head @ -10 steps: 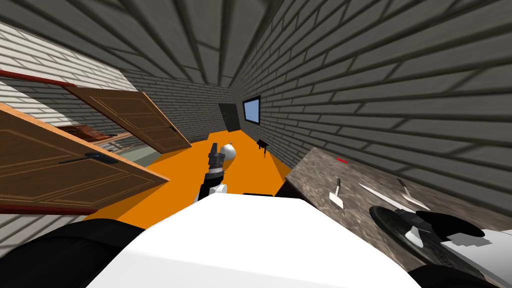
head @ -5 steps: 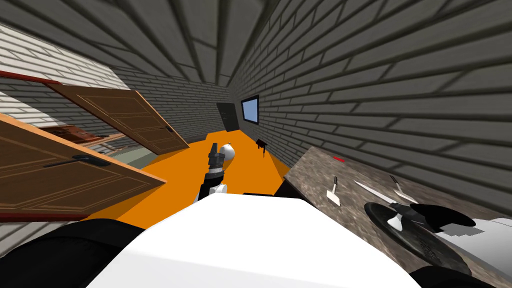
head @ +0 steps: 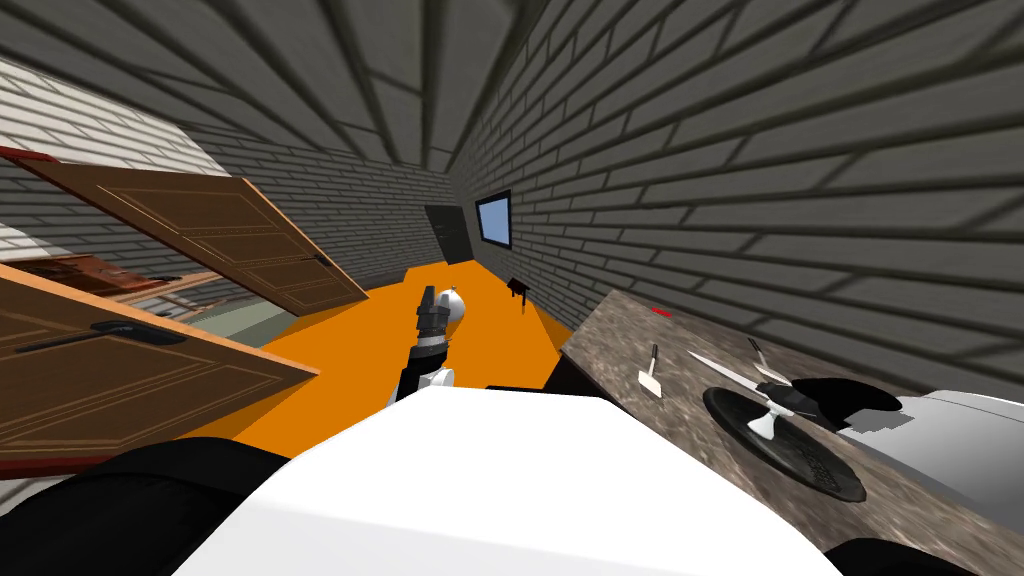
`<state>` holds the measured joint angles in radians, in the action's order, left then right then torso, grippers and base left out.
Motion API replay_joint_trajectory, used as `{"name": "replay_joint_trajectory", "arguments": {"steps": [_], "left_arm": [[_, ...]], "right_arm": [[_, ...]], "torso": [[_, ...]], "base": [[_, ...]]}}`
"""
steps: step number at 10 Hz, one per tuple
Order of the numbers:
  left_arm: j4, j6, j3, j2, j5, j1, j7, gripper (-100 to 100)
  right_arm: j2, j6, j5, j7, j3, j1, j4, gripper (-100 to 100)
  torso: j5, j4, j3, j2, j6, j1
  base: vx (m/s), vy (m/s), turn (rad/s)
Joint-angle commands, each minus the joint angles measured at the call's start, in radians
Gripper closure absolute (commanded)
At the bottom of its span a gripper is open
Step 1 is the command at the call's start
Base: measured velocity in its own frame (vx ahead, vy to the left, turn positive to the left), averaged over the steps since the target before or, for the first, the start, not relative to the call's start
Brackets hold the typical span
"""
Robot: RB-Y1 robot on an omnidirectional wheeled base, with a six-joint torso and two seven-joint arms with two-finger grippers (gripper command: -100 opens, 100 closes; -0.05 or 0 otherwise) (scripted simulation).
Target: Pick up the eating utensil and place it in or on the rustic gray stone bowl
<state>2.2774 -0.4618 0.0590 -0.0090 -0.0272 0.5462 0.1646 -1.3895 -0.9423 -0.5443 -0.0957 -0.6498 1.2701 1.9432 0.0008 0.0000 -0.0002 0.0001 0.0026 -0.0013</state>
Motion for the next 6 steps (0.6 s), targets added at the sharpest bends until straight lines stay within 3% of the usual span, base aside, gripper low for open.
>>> {"name": "replay_joint_trajectory", "arguments": {"steps": [1, 2, 3, 4, 6], "left_arm": [[0.0, 0.0, 0.0, 0.0, 0.0, 0.0, 0.0, 0], [0.0, 0.0, 0.0, 0.0, 0.0, 0.0, 0.0, 0], [0.0, 0.0, 0.0, 0.0, 0.0, 0.0, 0.0, 0], [0.0, 0.0, 0.0, 0.0, 0.0, 0.0, 0.0, 0], [0.0, 0.0, 0.0, 0.0, 0.0, 0.0, 0.0, 0]], "right_arm": [[-0.026, -0.027, -0.022, 0.006, -0.036, 0.022, 0.032, -100], [-0.043, -0.042, -0.035, 0.01, -0.059, 0.035, 0.052, -100], [-0.027, -0.026, -0.03, 0.0, -0.052, 0.033, 0.038, -100], [-0.028, -0.029, -0.031, 0.0, -0.055, 0.034, 0.04, 0], [-0.028, -0.029, -0.031, 0.0, -0.055, 0.034, 0.04, 0]], "torso": [[0.0, 0.0, 0.0, 0.0, 0.0, 0.0], [0.0, 0.0, 0.0, 0.0, 0.0, 0.0], [0.0, 0.0, 0.0, 0.0, 0.0, 0.0], [0.0, 0.0, 0.0, 0.0, 0.0, 0.001], [0.0, 0.0, 0.0, -0.001, 0.0, 0.002]], "base": [[-0.017, -0.033, -0.091], [-0.017, -0.031, -0.079], [-0.007, -0.013, -0.01], [0.0, 0.0, 0.0], [0.0, 0.0, 0.0]]}}
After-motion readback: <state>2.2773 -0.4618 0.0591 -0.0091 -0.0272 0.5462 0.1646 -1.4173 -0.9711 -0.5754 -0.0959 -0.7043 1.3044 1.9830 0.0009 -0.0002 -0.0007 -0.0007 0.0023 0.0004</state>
